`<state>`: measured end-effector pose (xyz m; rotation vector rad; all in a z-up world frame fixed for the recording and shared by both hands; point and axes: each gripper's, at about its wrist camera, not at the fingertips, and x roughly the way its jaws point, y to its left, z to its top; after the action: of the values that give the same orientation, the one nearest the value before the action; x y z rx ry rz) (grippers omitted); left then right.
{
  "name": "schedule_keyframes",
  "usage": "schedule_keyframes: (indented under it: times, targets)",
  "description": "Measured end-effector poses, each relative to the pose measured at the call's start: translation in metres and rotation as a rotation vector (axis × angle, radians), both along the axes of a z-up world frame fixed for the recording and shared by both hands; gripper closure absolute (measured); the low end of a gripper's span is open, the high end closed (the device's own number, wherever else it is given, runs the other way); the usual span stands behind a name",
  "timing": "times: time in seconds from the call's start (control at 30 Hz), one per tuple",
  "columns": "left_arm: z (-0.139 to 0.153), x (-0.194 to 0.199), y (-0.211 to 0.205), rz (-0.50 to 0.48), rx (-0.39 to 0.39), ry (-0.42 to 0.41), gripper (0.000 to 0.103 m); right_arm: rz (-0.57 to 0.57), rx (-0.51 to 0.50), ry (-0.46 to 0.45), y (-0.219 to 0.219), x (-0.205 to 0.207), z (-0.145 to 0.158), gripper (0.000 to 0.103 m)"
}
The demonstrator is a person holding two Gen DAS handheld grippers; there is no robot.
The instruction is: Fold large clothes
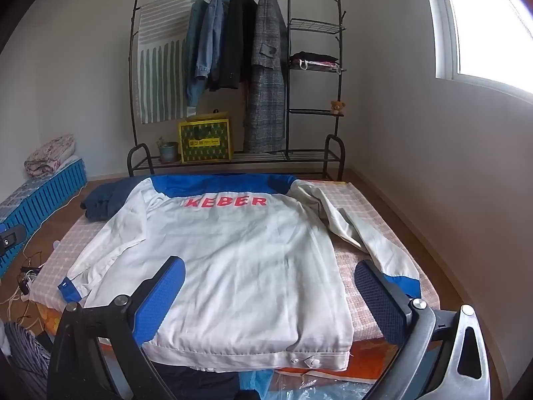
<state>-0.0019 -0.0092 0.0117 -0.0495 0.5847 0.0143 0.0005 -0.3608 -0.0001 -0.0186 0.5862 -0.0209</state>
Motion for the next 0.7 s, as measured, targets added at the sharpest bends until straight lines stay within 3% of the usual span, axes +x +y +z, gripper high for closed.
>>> schedule_keyframes:
  times: [0.7]
  targets:
    - [0.0078, -0.0005, -0.0030, 0.002, -0.014, -0.006, 0.000, 0.002, 0.006, 0.000, 0.0006, -0.0029, 0.0036, 0.000]
